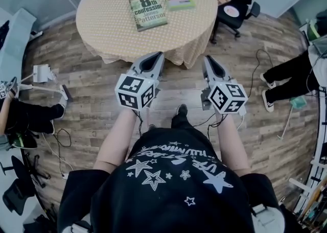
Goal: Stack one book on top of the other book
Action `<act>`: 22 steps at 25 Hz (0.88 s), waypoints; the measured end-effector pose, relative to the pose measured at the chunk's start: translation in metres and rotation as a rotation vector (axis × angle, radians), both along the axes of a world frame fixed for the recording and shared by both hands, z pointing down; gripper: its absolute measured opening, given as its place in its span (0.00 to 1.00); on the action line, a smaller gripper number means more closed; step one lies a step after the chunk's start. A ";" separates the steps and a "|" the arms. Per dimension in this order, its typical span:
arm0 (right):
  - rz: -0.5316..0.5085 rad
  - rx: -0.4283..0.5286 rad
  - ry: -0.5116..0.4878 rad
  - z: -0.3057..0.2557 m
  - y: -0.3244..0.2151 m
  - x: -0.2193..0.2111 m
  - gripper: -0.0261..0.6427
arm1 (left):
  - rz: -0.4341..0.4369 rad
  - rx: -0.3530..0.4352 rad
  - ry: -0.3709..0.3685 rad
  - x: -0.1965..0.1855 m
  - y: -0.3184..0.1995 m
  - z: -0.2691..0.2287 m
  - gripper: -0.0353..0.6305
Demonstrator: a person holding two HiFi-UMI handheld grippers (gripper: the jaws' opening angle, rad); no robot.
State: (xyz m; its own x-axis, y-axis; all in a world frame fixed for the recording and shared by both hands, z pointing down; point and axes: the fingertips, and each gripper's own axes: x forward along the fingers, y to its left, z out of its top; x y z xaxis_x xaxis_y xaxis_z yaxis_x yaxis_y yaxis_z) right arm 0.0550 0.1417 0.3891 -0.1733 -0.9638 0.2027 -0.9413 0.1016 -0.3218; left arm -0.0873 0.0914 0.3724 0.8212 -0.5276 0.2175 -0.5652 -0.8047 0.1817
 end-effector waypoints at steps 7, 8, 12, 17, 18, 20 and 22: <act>-0.038 0.008 -0.003 0.005 -0.027 0.049 0.11 | -0.039 -0.029 -0.013 0.046 -0.021 0.011 0.07; -0.041 0.006 -0.008 0.007 -0.031 0.057 0.11 | -0.045 -0.031 -0.013 0.053 -0.024 0.012 0.07; -0.071 0.006 -0.018 0.012 -0.046 0.083 0.11 | -0.084 -0.027 -0.015 0.075 -0.038 0.012 0.07; -0.092 0.010 -0.054 0.011 -0.059 0.103 0.11 | -0.118 -0.011 -0.014 0.094 -0.044 0.006 0.07; -0.091 0.012 -0.065 0.010 -0.063 0.104 0.11 | -0.121 -0.013 -0.016 0.096 -0.045 0.006 0.07; -0.098 0.020 -0.077 0.008 -0.070 0.103 0.11 | -0.127 -0.019 -0.024 0.096 -0.047 0.006 0.07; -0.114 0.023 -0.084 0.007 -0.078 0.098 0.11 | -0.136 -0.018 -0.034 0.093 -0.049 0.005 0.07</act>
